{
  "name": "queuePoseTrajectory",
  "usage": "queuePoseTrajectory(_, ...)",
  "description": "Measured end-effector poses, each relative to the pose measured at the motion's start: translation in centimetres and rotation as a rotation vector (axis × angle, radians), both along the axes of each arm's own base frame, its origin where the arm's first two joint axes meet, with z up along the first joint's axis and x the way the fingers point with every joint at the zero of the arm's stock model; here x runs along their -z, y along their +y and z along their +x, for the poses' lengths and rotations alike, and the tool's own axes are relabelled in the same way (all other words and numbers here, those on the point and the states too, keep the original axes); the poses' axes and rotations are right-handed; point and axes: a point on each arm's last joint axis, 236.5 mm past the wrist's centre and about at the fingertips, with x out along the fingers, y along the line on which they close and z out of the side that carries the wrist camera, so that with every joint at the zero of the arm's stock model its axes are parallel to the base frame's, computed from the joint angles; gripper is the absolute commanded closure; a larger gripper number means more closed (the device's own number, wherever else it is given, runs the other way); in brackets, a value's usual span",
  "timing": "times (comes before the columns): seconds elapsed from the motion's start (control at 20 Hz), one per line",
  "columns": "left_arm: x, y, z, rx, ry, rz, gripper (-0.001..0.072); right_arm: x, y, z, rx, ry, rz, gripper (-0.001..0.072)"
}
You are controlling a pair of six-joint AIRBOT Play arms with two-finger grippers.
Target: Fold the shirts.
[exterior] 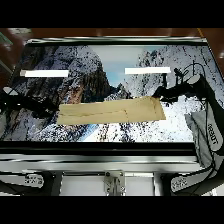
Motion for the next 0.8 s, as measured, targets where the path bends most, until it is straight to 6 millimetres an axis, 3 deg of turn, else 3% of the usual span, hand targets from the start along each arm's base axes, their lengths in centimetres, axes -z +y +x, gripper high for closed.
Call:
queuePoseTrajectory(0.1, -1.6, 1.1, 0.4, -0.011, -0.032, 0.026, 0.0181, 0.5, -2.4, -1.8, 0.008, 0.069, -0.016, 0.0007)
queuePoseTrajectory(0.2, -3.2, 1.6, 0.7, -0.014, -0.068, 0.049, 0.0181, 1.4, -3.5, -3.4, 0.016, 0.143, 0.009, 0.0007)
queuePoseTrajectory(0.4, -6.0, 0.8, 1.0, 0.011, -0.134, 0.078, 0.0182, 3.1, -2.1, -3.8, 0.025, 0.202, 0.12, 0.0008)
queuePoseTrajectory(0.55, -7.5, -0.7, 1.2, 0.047, -0.176, 0.087, 0.0182, 4.5, 0.2, -3.5, 0.018, 0.227, 0.183, 0.002)
queuePoseTrajectory(0.6, -8.0, -1.5, 1.4, 0.057, -0.192, 0.076, 0.0188, 4.8, 1.1, -3.6, 0.016, 0.244, 0.21, 0.011)
queuePoseTrajectory(0.7, -8.9, -3.4, 1.9, 0.074, -0.226, 0.046, 0.0201, 5.8, 2.4, -3.7, 0.008, 0.269, 0.224, 0.0558)
queuePoseTrajectory(0.75, -9.3, -4.4, 2.3, 0.081, -0.248, 0.03, 0.0287, 6.2, 2.7, -3.8, 0.002, 0.276, 0.218, 0.0645)
queuePoseTrajectory(0.8, -9.8, -5.6, 2.7, 0.091, -0.272, 0.009, 0.0443, 6.2, 2.9, -3.7, 0.003, 0.274, 0.221, 0.0647)
